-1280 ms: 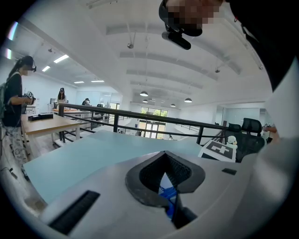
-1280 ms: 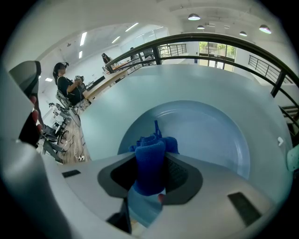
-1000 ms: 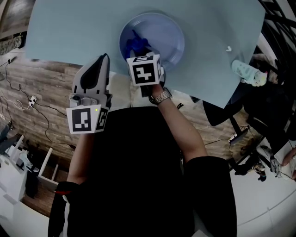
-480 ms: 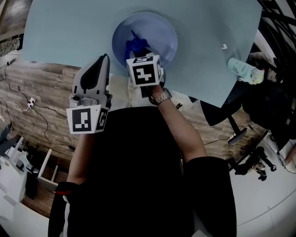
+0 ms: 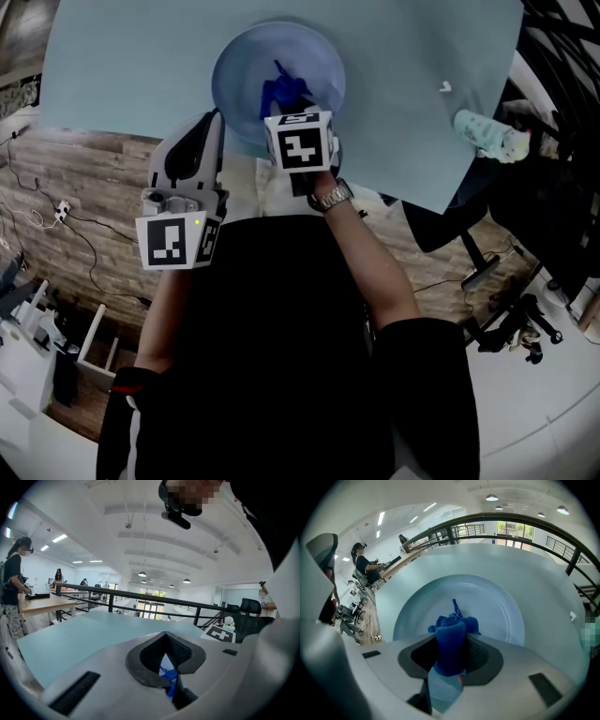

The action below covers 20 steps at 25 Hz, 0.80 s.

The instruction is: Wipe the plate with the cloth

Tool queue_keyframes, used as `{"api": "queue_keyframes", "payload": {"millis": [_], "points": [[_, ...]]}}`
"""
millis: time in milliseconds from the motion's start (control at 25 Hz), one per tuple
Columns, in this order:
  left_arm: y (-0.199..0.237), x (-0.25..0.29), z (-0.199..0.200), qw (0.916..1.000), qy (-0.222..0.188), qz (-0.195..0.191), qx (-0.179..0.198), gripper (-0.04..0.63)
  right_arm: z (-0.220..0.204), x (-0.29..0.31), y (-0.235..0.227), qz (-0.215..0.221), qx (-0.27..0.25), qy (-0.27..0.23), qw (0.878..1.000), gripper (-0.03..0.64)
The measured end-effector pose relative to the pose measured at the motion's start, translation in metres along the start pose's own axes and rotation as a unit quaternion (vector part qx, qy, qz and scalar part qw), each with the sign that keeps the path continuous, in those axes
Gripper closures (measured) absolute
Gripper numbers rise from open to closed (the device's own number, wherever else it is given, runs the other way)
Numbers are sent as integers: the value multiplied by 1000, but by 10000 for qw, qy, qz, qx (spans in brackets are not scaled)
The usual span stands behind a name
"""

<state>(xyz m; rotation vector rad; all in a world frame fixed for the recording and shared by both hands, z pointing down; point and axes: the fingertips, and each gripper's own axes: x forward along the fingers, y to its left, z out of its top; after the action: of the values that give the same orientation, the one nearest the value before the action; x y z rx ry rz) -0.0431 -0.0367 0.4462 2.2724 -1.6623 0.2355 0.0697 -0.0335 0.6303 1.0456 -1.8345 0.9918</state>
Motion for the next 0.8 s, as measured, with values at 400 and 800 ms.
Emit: {"api": "queue_keyframes", "payload": {"millis": [400,800], "points": [[-12,2,-3,10000,4,-57,6,594,-6,-8,-34,-261,180,24,9995,497],[-8,2,1,9999,12,-125,35,595,-5,-14,-44,-482,377,44,9981,498]]}}
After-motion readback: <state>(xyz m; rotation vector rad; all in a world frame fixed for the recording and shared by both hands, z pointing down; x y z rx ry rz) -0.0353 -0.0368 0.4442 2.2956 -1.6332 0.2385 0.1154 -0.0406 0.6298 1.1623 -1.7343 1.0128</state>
